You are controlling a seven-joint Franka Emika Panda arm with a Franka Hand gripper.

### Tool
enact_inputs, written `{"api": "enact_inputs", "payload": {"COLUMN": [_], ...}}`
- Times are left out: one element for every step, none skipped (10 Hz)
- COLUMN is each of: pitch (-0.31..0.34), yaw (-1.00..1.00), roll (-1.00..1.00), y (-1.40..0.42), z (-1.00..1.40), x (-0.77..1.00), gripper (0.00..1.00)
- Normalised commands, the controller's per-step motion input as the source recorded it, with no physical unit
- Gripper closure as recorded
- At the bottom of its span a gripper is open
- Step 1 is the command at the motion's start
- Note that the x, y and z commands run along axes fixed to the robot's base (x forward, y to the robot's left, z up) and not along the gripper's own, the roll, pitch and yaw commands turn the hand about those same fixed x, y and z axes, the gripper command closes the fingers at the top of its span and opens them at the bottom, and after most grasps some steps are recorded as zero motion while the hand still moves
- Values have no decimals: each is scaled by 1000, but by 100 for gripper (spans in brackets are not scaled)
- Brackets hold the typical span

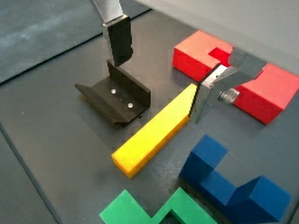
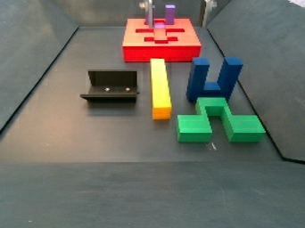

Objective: Pick up the blue object. Move up. Move to above the board. Insert the blue object.
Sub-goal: Pick up the blue object.

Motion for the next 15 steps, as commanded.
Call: {"api": "enact_inputs", "payload": {"pitch": [0,0,0,0,10,-7,0,21,10,27,0,63,99,37,0], "yaw": [0,0,0,0,0,0,0,0,0,-77,-46,11,109,149,129], "roll": [0,0,0,0,0,0,0,0,0,33,0,0,104,100,83], "y": [0,0,0,0,0,0,0,0,0,197,654,214,-320,-480,-566], "z": [0,0,0,0,0,0,0,-31,-57,-266,-203,-280,-523,-649,-626], "x": [17,23,20,20,6,0,-60,0,0,37,89,351,329,126,-20], "gripper": [0,0,0,0,0,0,0,0,0,0,0,0,0,0,0]}}
